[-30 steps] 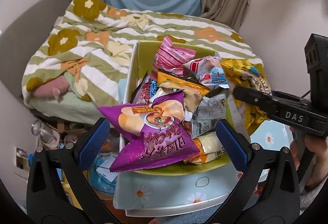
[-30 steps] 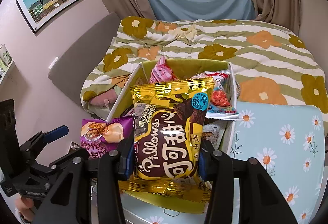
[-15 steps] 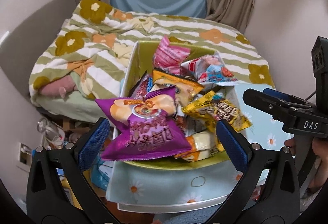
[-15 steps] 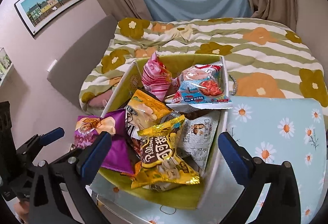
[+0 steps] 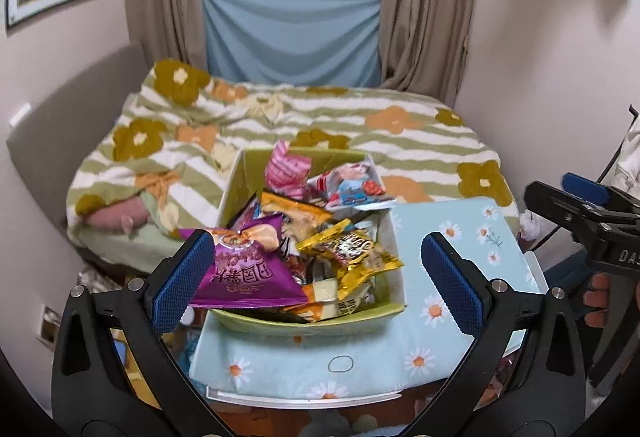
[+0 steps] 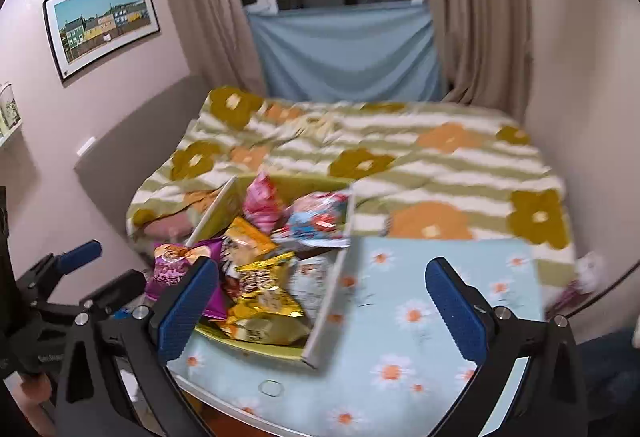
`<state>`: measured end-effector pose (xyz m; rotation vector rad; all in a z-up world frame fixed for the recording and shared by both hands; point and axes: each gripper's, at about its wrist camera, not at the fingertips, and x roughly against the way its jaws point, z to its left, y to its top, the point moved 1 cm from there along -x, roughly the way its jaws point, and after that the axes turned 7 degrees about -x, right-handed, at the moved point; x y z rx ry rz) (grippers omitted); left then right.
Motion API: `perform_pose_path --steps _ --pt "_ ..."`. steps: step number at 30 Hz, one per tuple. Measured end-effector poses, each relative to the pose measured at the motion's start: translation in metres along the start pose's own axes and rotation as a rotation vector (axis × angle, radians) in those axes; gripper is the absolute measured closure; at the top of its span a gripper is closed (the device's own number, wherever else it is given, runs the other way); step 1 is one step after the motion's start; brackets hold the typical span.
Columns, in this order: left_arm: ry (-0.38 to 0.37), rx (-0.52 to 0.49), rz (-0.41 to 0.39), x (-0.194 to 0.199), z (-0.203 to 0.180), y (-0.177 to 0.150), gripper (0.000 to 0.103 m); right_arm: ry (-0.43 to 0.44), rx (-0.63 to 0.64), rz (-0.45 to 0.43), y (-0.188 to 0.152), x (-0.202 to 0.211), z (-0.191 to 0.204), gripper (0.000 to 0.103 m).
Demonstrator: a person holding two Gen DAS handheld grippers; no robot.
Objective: Organize snacks
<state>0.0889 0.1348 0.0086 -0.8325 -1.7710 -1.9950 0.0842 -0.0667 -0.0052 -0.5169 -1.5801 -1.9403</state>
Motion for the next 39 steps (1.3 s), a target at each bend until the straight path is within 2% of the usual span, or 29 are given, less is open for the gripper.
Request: perform_pose_path --steps 6,13,22,39 --pt "-0.006 -0.033 -0.058 0.026 -0.025 -0.003 0.000 -0.121 -0.004 -0.071 -0.017 0.044 -0.019 0.000" --pt "0.010 -0.072 -0.091 0.037 -0.049 -0.014 0.000 -0.229 -0.022 -0.104 -0.035 0.065 -0.042 0.000" --pt "0.012 -0.093 -0.101 0.038 -0.063 -0.016 0.000 -0.239 -0.064 -0.118 -0.041 0.075 -0.056 0.000" --pt "0.007 -0.090 -0.091 0.035 -0.069 -0.013 0.000 -0.235 -0.068 -0.121 -0.043 0.076 -0.058 0.000"
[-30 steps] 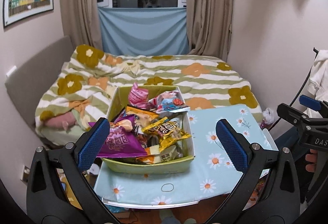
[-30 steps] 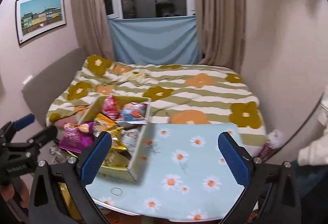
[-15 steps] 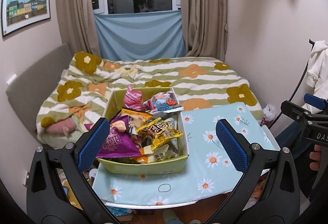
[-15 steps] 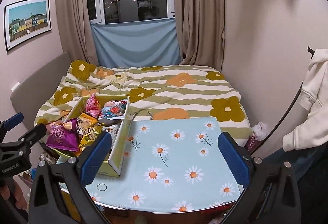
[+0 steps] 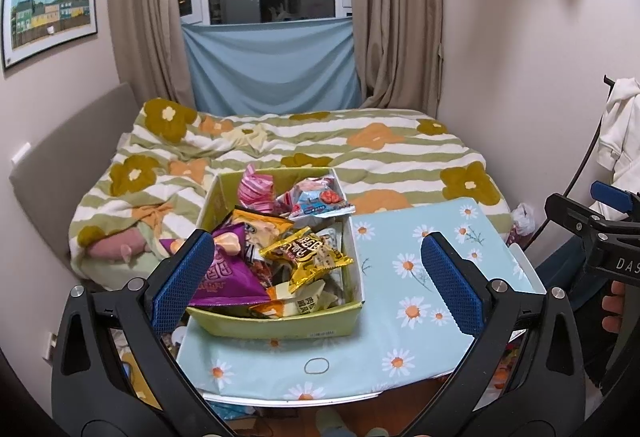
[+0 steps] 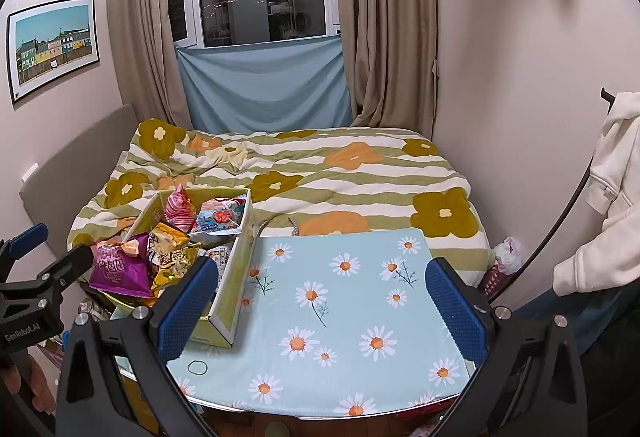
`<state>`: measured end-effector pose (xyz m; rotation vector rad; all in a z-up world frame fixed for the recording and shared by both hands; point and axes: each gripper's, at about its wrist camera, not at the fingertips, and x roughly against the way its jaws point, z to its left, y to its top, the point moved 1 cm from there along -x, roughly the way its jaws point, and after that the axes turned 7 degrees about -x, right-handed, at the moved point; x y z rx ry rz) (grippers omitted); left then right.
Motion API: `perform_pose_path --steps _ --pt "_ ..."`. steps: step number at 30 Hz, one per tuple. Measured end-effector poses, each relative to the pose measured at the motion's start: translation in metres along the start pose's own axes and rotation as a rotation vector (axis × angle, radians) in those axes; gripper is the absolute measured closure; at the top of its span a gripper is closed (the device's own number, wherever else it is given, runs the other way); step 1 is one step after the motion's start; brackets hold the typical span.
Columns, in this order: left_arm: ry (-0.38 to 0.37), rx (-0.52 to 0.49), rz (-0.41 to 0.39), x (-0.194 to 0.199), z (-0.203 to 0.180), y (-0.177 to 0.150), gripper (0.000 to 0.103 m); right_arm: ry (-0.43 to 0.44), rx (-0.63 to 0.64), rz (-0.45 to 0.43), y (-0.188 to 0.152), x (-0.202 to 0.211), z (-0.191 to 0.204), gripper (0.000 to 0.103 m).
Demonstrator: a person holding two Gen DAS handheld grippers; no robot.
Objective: Organize snacks
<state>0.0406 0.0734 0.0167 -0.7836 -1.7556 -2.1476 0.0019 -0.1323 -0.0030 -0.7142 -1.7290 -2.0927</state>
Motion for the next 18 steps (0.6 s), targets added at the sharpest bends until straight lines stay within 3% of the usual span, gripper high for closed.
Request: perform_pose_path --steps 18 --pt "0.006 0.005 -0.006 0.0018 -0.0005 -0.0035 0.000 -0.007 0.003 0.004 0.0000 -0.0010 -0.0021 0.000"
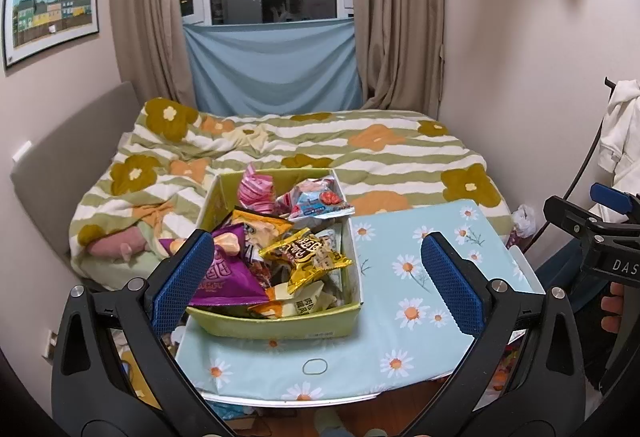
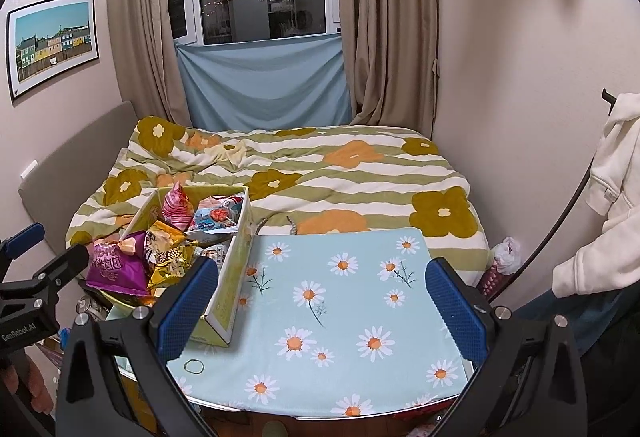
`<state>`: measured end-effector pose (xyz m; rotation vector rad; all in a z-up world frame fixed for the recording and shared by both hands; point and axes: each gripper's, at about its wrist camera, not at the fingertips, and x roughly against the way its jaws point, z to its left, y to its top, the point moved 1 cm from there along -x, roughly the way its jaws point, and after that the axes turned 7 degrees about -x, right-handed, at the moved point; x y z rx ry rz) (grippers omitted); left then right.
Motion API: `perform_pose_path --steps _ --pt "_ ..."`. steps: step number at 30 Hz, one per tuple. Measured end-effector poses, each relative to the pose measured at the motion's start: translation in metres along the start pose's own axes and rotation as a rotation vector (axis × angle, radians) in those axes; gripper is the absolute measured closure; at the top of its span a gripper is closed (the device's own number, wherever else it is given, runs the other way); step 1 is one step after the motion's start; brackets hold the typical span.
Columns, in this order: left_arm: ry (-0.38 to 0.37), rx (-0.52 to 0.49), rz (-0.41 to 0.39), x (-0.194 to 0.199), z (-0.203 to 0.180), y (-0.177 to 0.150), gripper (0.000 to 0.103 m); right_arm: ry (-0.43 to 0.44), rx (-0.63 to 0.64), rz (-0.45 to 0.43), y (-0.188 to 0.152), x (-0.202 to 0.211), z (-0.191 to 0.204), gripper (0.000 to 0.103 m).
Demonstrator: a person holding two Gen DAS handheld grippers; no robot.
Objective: Organize snacks
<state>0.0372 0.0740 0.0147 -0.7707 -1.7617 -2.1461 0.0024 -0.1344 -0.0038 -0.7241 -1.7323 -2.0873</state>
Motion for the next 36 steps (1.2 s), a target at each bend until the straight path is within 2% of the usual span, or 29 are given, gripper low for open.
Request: perform_pose_path --steps 26,36 --pt "0.019 0.019 -0.008 0.0024 -0.0028 0.0042 0.000 0.000 0.001 -0.001 0.0000 0.0002 -0.0012 0.000" --pt "0.034 0.013 -0.052 0.0053 -0.0041 0.0056 0.000 0.000 0.002 0.000 0.0010 -0.0006 -0.0016 0.000"
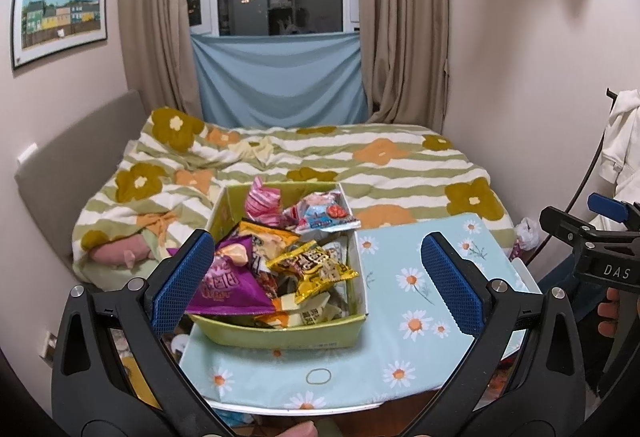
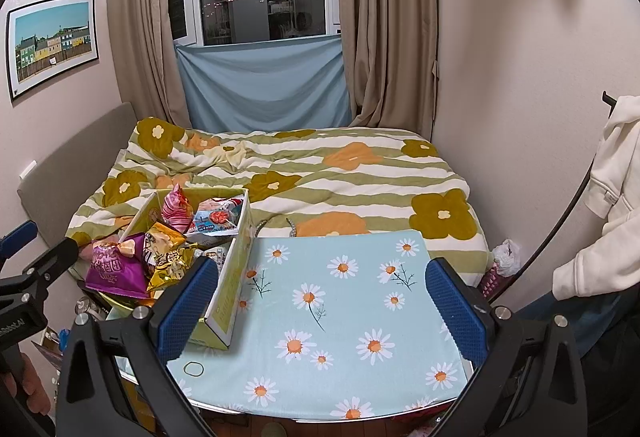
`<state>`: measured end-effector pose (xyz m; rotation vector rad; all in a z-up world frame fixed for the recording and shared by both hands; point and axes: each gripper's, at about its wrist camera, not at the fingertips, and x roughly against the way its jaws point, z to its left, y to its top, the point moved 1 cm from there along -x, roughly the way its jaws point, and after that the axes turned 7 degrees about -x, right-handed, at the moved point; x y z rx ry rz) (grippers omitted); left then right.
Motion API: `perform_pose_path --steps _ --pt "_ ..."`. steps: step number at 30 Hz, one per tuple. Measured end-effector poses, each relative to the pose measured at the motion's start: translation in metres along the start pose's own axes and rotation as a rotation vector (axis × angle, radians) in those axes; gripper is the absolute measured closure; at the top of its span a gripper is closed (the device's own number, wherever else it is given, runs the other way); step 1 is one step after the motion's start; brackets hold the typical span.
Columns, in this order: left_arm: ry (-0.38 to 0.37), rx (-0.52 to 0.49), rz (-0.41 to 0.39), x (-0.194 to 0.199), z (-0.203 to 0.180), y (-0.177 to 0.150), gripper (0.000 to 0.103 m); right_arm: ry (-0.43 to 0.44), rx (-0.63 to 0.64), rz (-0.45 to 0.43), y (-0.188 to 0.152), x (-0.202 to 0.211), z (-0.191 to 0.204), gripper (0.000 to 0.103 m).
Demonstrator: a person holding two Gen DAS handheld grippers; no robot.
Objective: Organize snacks
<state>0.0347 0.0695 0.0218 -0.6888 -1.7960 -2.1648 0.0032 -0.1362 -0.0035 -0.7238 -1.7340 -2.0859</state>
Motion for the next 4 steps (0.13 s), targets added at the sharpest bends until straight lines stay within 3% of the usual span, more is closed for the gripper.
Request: perform_pose_path --steps 4 --pt "0.008 -0.008 -0.019 0.0004 -0.0006 0.0004 0.000 0.001 -0.002 0.002 0.0000 -0.0002 -0.0010 0.000"
